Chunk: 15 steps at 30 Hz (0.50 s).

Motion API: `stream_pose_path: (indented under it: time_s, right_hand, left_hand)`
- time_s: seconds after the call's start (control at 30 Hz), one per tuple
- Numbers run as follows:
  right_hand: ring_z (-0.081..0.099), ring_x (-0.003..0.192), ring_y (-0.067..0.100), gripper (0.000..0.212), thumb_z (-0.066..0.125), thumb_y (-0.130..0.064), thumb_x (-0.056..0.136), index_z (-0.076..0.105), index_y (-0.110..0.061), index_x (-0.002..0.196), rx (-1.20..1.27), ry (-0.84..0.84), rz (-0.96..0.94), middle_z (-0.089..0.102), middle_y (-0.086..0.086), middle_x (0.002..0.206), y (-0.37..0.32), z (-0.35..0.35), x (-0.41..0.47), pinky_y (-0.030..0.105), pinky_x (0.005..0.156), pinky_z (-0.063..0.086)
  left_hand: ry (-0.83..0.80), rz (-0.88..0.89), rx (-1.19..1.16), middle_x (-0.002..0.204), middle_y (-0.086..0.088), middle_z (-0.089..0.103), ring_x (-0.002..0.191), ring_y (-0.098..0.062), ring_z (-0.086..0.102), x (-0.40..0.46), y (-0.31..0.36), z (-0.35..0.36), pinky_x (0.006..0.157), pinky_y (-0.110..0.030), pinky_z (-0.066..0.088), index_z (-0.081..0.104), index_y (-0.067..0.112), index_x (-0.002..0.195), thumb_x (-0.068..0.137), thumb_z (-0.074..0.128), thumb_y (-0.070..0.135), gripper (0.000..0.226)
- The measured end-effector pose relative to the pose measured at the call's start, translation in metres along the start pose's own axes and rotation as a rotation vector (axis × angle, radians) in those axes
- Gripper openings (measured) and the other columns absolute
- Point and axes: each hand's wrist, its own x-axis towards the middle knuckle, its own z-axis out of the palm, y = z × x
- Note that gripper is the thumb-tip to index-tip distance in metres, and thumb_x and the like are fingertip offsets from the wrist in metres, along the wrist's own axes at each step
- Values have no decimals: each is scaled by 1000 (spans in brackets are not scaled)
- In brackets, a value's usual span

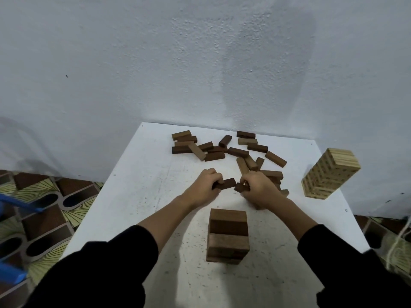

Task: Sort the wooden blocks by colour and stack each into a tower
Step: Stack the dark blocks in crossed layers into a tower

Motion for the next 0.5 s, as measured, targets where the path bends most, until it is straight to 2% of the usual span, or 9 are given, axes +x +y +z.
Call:
stream_pose_path:
  time_s: [0.07, 0.13, 0.2, 0.23, 0.33, 0.4, 0.5]
  right_hand:
    - [52, 94, 16, 36, 67, -24, 86, 58, -8, 116, 88, 88, 40, 58, 7, 110, -4, 3, 6, 25, 79, 43]
    - [55, 86, 14, 33, 67, -19, 86, 59, -5, 115, 296, 156, 84, 60, 8, 101, -8, 4, 11, 23, 77, 46]
    - [61, 80, 13, 25, 64, -8, 87, 61, -3, 112, 548, 145, 119, 62, 8, 93, -6, -3, 10, 22, 75, 51]
    - [62, 77, 12, 21, 62, -4, 88, 63, -2, 109, 594, 117, 105, 63, 8, 91, -3, -8, 7, 19, 72, 52]
    - [56, 74, 2, 17, 62, -2, 86, 68, -8, 100, 364, -12, -40, 62, -2, 92, 10, -25, -3, 7, 61, 43]
    - [49, 80, 3, 20, 66, -7, 83, 68, -14, 102, 160, -136, -93, 54, -6, 95, 20, -32, -12, 7, 63, 40]
    - [37, 95, 11, 31, 74, -22, 78, 64, -22, 107, -83, -196, -123, 43, -3, 103, 34, -31, -21, 20, 75, 40]
  left_hand:
    - [18, -27, -14, 98, -1, 46, 95, -18, 43, -3, -1, 0, 73, -21, 32, 53, 15, 89, 86, 62, 9, 11]
    - [44, -72, -63, 90, 3, 42, 83, -14, 43, -8, -2, -1, 65, -19, 33, 47, 17, 82, 84, 67, 15, 20]
    - [67, -126, -125, 86, 5, 41, 74, -10, 41, -12, -4, -1, 59, -16, 32, 45, 19, 77, 82, 72, 24, 27]
    - [77, -145, -149, 86, 4, 43, 73, -9, 42, -12, -5, 0, 58, -14, 33, 46, 18, 76, 81, 73, 27, 29]
    - [97, -119, -175, 96, 1, 49, 83, -11, 49, -13, -3, -1, 64, -11, 39, 53, 14, 79, 82, 72, 27, 23]
    - [71, -40, -177, 111, 2, 48, 101, -14, 49, -11, 0, -3, 77, -13, 42, 58, 15, 96, 83, 71, 25, 21]
    - [-64, 78, -55, 143, 2, 33, 126, -16, 29, -4, 2, -2, 99, -26, 33, 51, 24, 131, 83, 71, 31, 53]
